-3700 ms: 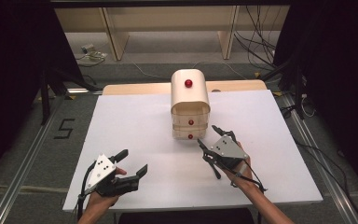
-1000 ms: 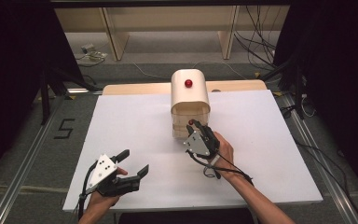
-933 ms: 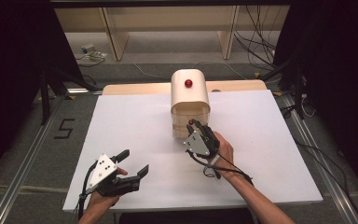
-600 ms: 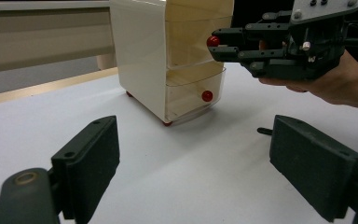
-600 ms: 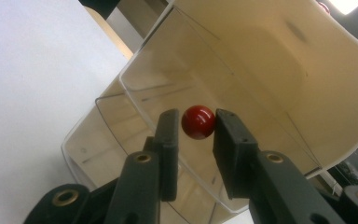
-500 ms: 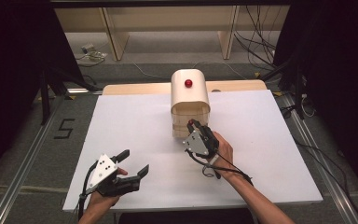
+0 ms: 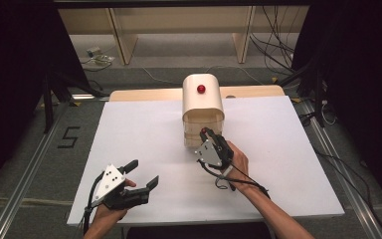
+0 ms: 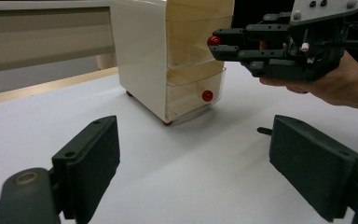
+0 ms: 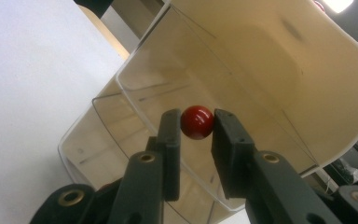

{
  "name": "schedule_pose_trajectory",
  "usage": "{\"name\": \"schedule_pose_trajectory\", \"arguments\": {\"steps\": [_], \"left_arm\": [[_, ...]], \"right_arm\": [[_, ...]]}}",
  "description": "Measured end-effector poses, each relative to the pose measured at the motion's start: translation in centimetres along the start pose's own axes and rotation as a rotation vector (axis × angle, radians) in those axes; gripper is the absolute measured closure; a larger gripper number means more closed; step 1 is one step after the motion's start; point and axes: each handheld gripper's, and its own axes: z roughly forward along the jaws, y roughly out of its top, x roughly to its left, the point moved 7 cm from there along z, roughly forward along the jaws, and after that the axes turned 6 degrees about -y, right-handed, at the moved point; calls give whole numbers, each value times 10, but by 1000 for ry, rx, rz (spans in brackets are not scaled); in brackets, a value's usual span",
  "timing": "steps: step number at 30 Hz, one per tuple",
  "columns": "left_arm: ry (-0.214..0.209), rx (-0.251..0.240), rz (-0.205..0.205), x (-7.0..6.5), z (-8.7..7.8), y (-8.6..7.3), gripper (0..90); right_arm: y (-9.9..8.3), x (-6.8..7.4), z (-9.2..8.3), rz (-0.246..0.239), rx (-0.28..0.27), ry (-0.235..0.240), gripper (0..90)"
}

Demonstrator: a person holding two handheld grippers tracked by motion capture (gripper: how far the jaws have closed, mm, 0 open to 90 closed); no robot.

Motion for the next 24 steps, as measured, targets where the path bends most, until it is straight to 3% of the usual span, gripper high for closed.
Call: {"name": "schedule_pose_trajectory", "arguments": {"steps": [24], "left_arm": [[1, -1, 4, 0, -1, 0, 159]], "right_arm": [[1, 0, -9, 3, 3, 17, 741]]}}
